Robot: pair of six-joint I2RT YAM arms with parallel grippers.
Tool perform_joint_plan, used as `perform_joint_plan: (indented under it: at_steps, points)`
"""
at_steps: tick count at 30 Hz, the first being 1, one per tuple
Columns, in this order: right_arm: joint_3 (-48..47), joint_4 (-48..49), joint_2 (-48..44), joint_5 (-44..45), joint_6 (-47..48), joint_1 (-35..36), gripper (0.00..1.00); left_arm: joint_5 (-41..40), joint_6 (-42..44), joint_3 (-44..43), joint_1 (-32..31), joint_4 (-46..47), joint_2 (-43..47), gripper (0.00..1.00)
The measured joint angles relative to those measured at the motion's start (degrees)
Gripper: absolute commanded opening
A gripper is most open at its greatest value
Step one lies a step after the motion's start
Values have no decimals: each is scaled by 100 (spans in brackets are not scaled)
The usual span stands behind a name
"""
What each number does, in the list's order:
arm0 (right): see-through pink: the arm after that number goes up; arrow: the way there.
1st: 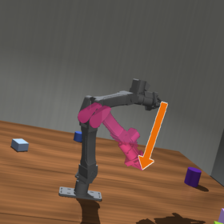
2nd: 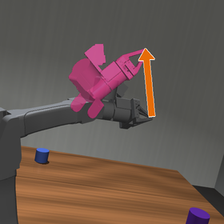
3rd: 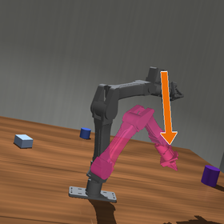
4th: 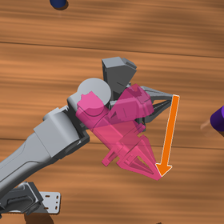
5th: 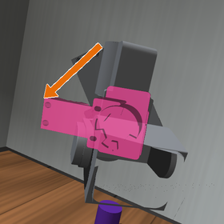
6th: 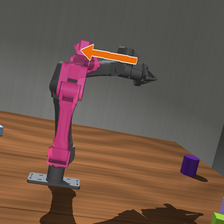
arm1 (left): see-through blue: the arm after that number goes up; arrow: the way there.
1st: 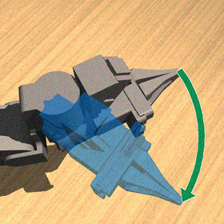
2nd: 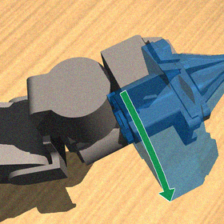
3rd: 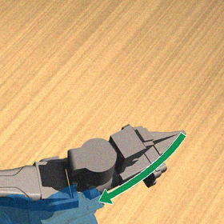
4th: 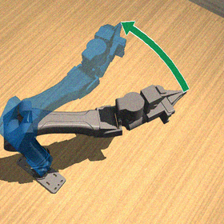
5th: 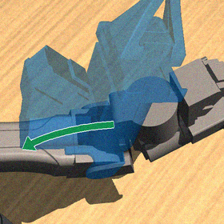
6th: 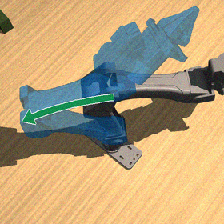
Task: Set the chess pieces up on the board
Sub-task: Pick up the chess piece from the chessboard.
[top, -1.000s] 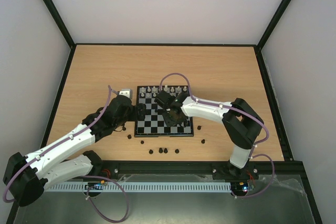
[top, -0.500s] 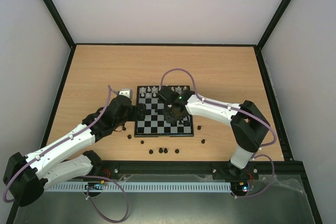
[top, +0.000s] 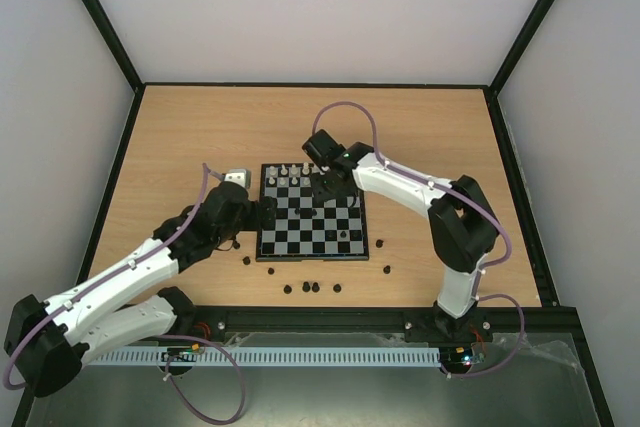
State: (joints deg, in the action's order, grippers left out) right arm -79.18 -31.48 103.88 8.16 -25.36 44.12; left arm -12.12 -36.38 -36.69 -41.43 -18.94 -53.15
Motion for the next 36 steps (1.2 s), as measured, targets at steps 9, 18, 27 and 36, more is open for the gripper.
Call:
perform_joint_plan:
  at_steps: [9,18,27,36]
  points:
    - [-426,-20,699,-9,81,-26,34,-17,7,0,0,-87,140,99]
    - [-522,-52,1038,44,96,-59,25,-17,24,0,7,-116,160,99]
    - [-595,-46,1134,48,120,-127,15,-20,26,0,26,-116,164,99]
    - [-592,-52,1134,96,133,-136,6,-17,33,0,37,-116,164,99]
